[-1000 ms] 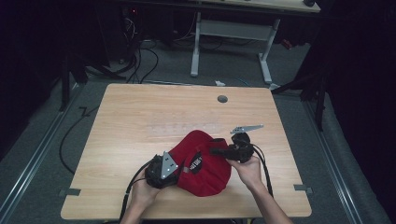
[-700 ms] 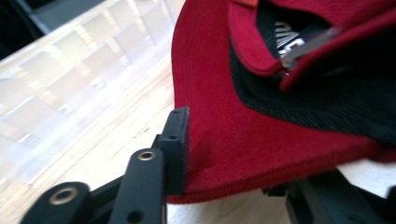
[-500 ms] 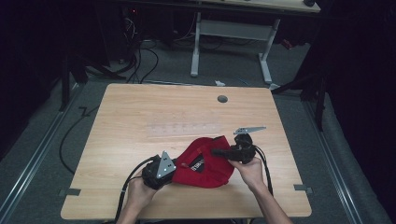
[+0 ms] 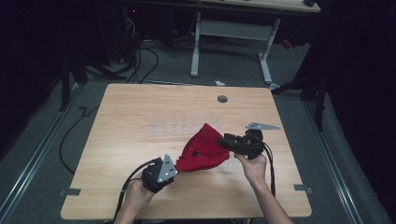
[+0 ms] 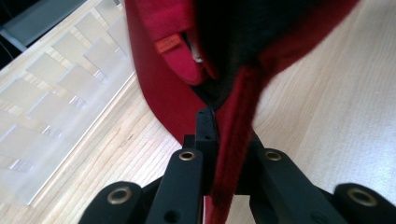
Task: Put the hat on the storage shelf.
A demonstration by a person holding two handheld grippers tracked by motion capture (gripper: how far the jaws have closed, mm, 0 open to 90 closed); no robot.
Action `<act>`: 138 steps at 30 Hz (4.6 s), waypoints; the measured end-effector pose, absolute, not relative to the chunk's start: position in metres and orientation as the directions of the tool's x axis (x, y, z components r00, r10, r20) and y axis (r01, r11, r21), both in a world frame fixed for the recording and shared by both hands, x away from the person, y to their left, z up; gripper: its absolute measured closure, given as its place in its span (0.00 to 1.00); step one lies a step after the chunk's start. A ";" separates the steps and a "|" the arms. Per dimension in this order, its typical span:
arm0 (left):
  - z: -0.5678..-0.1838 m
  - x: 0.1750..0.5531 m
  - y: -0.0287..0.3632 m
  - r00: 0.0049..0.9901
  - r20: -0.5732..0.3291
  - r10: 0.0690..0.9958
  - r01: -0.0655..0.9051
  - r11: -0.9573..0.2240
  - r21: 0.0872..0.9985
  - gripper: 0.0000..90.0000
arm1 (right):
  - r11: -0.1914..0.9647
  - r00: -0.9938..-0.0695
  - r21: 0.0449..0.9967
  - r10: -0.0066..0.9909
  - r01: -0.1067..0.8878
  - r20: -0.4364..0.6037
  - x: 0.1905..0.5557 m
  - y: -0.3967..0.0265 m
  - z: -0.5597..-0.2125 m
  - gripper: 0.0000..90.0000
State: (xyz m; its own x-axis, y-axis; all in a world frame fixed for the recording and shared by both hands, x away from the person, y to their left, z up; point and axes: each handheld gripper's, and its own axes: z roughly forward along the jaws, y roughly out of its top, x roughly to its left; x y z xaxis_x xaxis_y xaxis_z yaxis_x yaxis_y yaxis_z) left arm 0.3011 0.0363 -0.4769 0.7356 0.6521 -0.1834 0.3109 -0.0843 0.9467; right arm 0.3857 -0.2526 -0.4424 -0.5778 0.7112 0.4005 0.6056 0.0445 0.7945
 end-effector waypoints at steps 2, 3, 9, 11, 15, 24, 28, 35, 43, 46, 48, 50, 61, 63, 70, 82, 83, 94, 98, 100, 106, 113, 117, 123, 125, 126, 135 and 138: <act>-0.475 0.301 0.037 0.739 -0.180 0.649 0.309 -0.088 0.947 0.95 | 0.037 -0.570 0.798 0.719 0.602 0.397 0.385 -0.255 -0.442 0.54; -0.475 0.300 0.036 0.739 -0.182 0.648 0.309 -0.087 0.947 0.95 | 0.032 -0.566 0.805 0.728 0.593 0.388 0.384 -0.258 -0.440 0.51; -0.474 0.300 0.038 0.737 -0.183 0.650 0.317 -0.093 0.944 0.95 | -0.024 -0.546 0.813 0.729 0.582 0.413 0.384 -0.266 -0.443 0.46; -0.473 0.299 0.037 0.735 -0.189 0.651 0.320 -0.087 0.943 0.94 | -0.042 -0.540 0.824 0.736 0.565 0.408 0.382 -0.268 -0.440 0.46; -0.472 0.301 0.039 0.729 -0.178 0.661 0.322 -0.101 0.941 0.94 | -0.061 -0.533 0.842 0.749 0.536 0.394 0.380 -0.272 -0.438 0.46; -0.463 0.308 0.054 0.689 -0.241 0.683 0.339 -0.011 0.941 0.94 | -0.001 -0.466 0.830 0.827 0.558 0.314 0.381 -0.284 -0.454 0.44; -0.459 0.315 0.062 0.667 -0.292 0.685 0.350 0.057 0.935 0.94 | 0.058 -0.439 0.802 0.859 0.594 0.263 0.382 -0.284 -0.476 0.43; -0.450 0.327 0.076 0.624 -0.384 0.681 0.374 0.172 0.911 0.94 | 0.157 -0.390 0.751 0.910 0.641 0.143 0.380 -0.286 -0.510 0.41; -0.438 0.338 0.090 0.592 -0.452 0.668 0.375 0.268 0.887 0.94 | 0.208 -0.358 0.723 0.932 0.659 0.059 0.378 -0.288 -0.525 0.40; -0.435 0.342 0.094 0.582 -0.465 0.667 0.368 0.295 0.882 0.94 | 0.214 -0.353 0.728 0.935 0.651 0.040 0.378 -0.288 -0.530 0.39; -0.432 0.344 0.096 0.581 -0.480 0.658 0.368 0.314 0.875 0.94 | 0.222 -0.355 0.729 0.934 0.647 0.031 0.377 -0.288 -0.530 0.37; -0.429 0.346 0.098 0.577 -0.498 0.647 0.369 0.338 0.866 0.94 | 0.231 -0.355 0.727 0.935 0.646 0.019 0.377 -0.287 -0.531 0.37; -0.413 0.363 0.107 0.528 -0.562 0.636 0.378 0.417 0.827 0.93 | 0.260 -0.358 0.721 0.933 0.642 -0.017 0.377 -0.282 -0.531 0.35; -0.411 0.364 0.109 0.529 -0.559 0.639 0.374 0.416 0.829 0.94 | 0.262 -0.360 0.721 0.933 0.641 -0.018 0.377 -0.282 -0.531 0.35; -0.402 0.377 0.115 0.513 -0.574 0.638 0.360 0.447 0.819 0.93 | 0.262 -0.362 0.722 0.932 0.640 -0.018 0.377 -0.282 -0.531 0.35; -0.395 0.399 0.119 0.489 -0.590 0.642 0.350 0.475 0.808 0.93 | 0.264 -0.363 0.721 0.932 0.641 -0.018 0.376 -0.282 -0.531 0.35; -0.395 0.402 0.120 0.486 -0.592 0.643 0.347 0.480 0.806 0.93 | 0.263 -0.363 0.721 0.932 0.641 -0.018 0.376 -0.282 -0.531 0.34; -0.394 0.423 0.126 0.468 -0.579 0.667 0.305 0.493 0.815 0.94 | 0.265 -0.365 0.721 0.931 0.640 -0.018 0.376 -0.282 -0.531 0.34; -0.396 0.430 0.127 0.470 -0.568 0.676 0.286 0.492 0.822 0.94 | 0.265 -0.365 0.721 0.931 0.640 -0.018 0.376 -0.282 -0.531 0.34; -0.399 0.434 0.128 0.462 -0.567 0.682 0.282 0.493 0.823 0.94 | 0.265 -0.365 0.721 0.931 0.640 -0.017 0.376 -0.282 -0.531 0.34; -0.409 0.446 0.129 0.439 -0.554 0.708 0.282 0.477 0.832 0.94 | 0.265 -0.365 0.721 0.931 0.640 -0.018 0.376 -0.281 -0.531 0.35; -0.416 0.455 0.127 0.437 -0.556 0.707 0.286 0.476 0.831 0.94 | 0.264 -0.365 0.721 0.931 0.641 -0.017 0.376 -0.281 -0.531 0.34; -0.421 0.458 0.126 0.436 -0.547 0.715 0.287 0.466 0.837 0.94 | 0.266 -0.366 0.721 0.930 0.640 -0.018 0.376 -0.281 -0.531 0.34; -0.424 0.459 0.125 0.440 -0.541 0.717 0.282 0.462 0.841 0.94 | 0.268 -0.368 0.721 0.930 0.640 -0.019 0.376 -0.281 -0.531 0.34; -0.426 0.460 0.126 0.442 -0.537 0.719 0.278 0.459 0.844 0.94 | 0.268 -0.368 0.721 0.930 0.640 -0.019 0.376 -0.281 -0.531 0.34; -0.427 0.460 0.126 0.437 -0.545 0.715 0.278 0.469 0.838 0.94 | 0.268 -0.368 0.721 0.930 0.639 -0.019 0.376 -0.281 -0.531 0.34; -0.438 0.457 0.132 0.423 -0.581 0.695 0.272 0.515 0.813 0.94 | 0.269 -0.369 0.721 0.929 0.639 -0.019 0.376 -0.281 -0.531 0.34; -0.439 0.456 0.132 0.422 -0.583 0.695 0.273 0.516 0.812 0.94 | 0.269 -0.369 0.721 0.929 0.639 -0.019 0.376 -0.281 -0.531 0.35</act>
